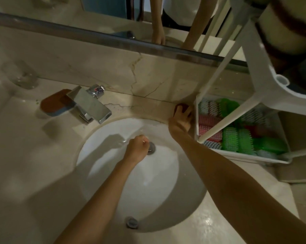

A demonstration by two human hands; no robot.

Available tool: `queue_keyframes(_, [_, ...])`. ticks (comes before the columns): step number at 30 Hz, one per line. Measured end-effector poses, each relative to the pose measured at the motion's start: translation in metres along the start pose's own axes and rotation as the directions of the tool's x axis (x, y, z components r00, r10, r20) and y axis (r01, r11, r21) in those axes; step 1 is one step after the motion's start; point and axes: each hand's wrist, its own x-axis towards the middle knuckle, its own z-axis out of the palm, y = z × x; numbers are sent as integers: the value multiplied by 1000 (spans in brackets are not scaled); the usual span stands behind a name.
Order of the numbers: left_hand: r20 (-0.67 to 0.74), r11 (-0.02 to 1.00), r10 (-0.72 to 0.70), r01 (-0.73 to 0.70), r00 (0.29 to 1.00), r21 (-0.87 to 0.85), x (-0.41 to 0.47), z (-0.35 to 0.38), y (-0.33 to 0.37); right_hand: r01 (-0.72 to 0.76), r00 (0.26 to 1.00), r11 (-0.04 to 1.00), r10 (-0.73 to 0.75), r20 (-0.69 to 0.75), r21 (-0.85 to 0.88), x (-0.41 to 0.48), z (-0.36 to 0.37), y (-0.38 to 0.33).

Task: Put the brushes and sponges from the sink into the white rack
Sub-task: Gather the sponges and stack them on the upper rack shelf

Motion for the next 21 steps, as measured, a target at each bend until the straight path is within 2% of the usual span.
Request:
queue_keyframes(3, [-9, 999, 13, -13, 1000, -30, -3, -7, 2, 18, 999, 998, -16, -32, 57, -10, -7, -1])
queue_keyframes(6, [-55, 996, 11, -15, 998, -83, -11, -23, -12, 184, 982, 973, -175, -70, 138, -41, -7, -3])
queue_keyframes(8, [-99, 997, -12, 4, 995, -77, -17, -38, -29, 287, 957, 942, -289, -14, 176, -68, -1, -10])
queue_keyframes(12, [-205, 992, -124, 121, 971, -27, -27, -75, -72, 485, 852, 852, -511, 116, 195, -119, 16, -43])
queue_keyframes(16, [-398, 978, -208, 189, 893, -88, -23, -120, -117, 614, 688, 743, -670, 280, 267, -163, 26, -101])
queue_keyframes(19, [-527, 980, -198, 184, 827, -80, -6, -154, -140, 612, 647, 708, -704, 293, 351, -179, 24, -147])
queue_keyframes(21, [-548, 986, -142, 170, 824, -1, 13, -175, -148, 612, 647, 701, -710, 279, 366, -176, 19, -173])
